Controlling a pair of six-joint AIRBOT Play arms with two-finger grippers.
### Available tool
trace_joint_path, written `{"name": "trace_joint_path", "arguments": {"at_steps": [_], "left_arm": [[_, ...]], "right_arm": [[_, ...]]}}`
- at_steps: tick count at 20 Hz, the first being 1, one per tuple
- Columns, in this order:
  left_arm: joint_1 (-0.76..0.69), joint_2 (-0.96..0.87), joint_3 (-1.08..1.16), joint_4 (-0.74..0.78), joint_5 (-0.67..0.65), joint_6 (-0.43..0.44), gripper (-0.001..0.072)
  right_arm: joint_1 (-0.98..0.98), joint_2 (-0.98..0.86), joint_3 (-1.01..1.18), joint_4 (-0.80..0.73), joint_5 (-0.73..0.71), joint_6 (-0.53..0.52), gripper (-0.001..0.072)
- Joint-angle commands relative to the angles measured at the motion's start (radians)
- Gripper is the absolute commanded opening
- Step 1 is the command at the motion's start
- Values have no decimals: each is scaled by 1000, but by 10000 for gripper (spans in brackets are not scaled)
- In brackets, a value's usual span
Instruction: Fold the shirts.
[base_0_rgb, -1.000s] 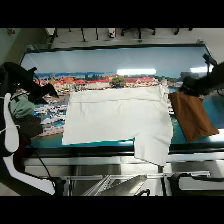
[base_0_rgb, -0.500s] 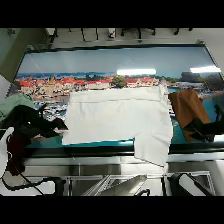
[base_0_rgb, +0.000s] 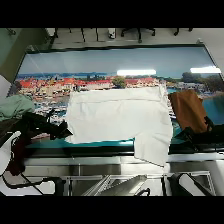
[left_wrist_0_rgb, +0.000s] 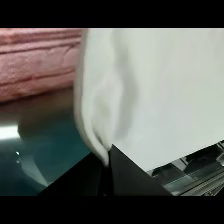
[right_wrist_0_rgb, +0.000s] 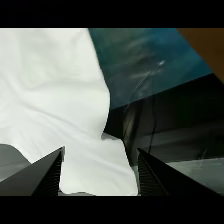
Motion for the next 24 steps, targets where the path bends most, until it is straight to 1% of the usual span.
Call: {"name": "trace_joint_path", "arguments": {"at_steps": [1, 6, 8, 9, 10, 11, 12, 13, 14, 15, 16, 17, 18, 20, 21, 22, 24], "left_arm": [[-1, 14, 18, -6, -19, 13, 14], [-1, 14, 93, -6, 31, 12, 14], [-1, 14, 113, -6, 42, 11, 14], [-1, 14, 117, -6, 42, 10, 14], [-1, 14, 117, -7, 42, 8, 14], [-1, 14, 116, -6, 42, 8, 14], [-1, 14, 116, -6, 44, 8, 15], [-1, 14, 116, -6, 50, 8, 14], [-1, 14, 116, -5, 63, 8, 14], [-1, 14, 116, 1, 82, 6, 14], [0, 14, 116, 15, 108, 0, 14], [3, 16, 115, 71, 138, -37, 14], [3, 21, 111, 145, 164, -81, 14], [3, 63, 58, 301, 175, -142, 14], [3, 85, 23, 341, 175, -147, 14], [6, 103, -6, 360, 176, -147, 14], [32, 127, -45, 365, 195, -147, 14]], "right_arm": [[13, -62, -15, 6, 24, -8, 525], [137, -207, -16, 32, 78, -17, 523], [200, -253, -16, 107, 77, -67, 521], [231, -264, -16, 158, 77, -93, 495], [265, -267, -16, 198, 76, -110, 435], [296, -266, -16, 211, 75, -116, 434], [327, -262, -16, 210, 67, -116, 398], [348, -260, -16, 211, 53, -116, 153], [364, -253, -16, 209, 35, -116, 44], [371, -239, -16, 205, 22, -116, 16], [370, -217, -16, 197, 18, -111, 16], [367, -188, -16, 169, 19, -84, 16], [360, -151, -16, 102, 24, -39, 16], [352, -74, -16, -93, 22, 105, 16], [352, -37, -16, -177, 13, 168, 16], [352, -5, -16, -217, 12, 195, 16], [352, 38, -15, -224, 32, 197, 17]]}}
